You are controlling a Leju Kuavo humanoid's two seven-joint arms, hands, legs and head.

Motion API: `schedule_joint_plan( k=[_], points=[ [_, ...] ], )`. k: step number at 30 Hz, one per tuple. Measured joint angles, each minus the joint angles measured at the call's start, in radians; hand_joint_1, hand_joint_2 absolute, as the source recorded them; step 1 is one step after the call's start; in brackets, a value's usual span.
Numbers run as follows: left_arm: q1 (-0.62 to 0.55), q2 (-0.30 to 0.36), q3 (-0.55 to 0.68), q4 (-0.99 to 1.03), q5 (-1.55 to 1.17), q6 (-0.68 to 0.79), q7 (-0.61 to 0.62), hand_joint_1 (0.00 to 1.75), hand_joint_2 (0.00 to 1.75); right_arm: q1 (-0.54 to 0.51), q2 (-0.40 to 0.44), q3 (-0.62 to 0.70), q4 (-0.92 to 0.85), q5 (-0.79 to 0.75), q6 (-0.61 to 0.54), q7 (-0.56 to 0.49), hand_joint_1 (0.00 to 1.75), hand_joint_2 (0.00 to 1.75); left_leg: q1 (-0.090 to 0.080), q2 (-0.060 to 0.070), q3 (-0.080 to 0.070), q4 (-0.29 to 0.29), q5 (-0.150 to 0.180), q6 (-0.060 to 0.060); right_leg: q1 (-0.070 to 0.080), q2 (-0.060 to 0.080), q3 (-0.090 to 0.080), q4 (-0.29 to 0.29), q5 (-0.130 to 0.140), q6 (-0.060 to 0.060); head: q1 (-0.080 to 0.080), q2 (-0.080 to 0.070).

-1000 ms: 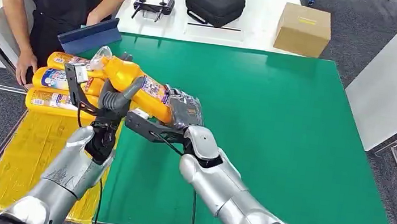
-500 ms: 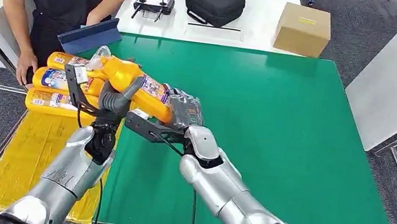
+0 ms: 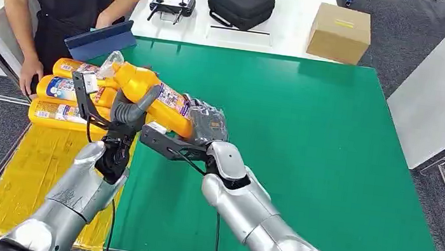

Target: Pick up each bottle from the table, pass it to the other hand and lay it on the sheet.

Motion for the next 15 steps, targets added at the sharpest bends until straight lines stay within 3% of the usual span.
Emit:
schedule_joint_plan(
  k=[6, 8, 9, 15],
  points=[
    [0.0, 0.0, 0.002, 0.0, 0.003, 0.001, 0.0, 1.75, 1.75, 0.0, 0.0, 0.0, -0.005, -0.003, 0.011, 0.01, 1.75, 1.75, 0.0, 0.0, 0.0, 0.0, 0.0, 0.0, 0.0, 0.0, 0.0, 0.0, 0.0, 0.0, 0.0, 0.0],
    [0.0, 0.0, 0.003, 0.0, 0.003, 0.0, 0.0, 1.75, 1.75, 0.0, 0.0, 0.0, -0.005, -0.003, 0.01, 0.011, 0.0, 1.75, 0.0, 0.0, 0.0, 0.0, 0.0, 0.0, 0.0, 0.0, 0.0, 0.0, 0.0, 0.0, 0.0, 0.0],
    [0.0, 0.0, 0.004, 0.0, 0.003, 0.0, 0.0, 1.75, 1.75, 0.0, 0.0, 0.0, -0.005, -0.003, 0.01, 0.012, 0.0, 0.0, 0.0, 0.0, 0.0, 0.0, 0.0, 0.0, 0.0, 0.0, 0.0, 0.0, 0.0, 0.0, 0.0, 0.0],
    [-0.005, -0.001, 0.007, 0.0, -0.005, -0.006, 0.007, 1.75, 1.75, 0.001, 0.002, 0.016, -0.002, 0.0, 0.019, 0.016, 0.0, 0.0, 0.0, 0.0, 0.0, 0.0, 0.0, 0.0, 0.0, 0.0, 0.0, 0.0, 0.0, 0.0, 0.0, 0.0]
  ],
)
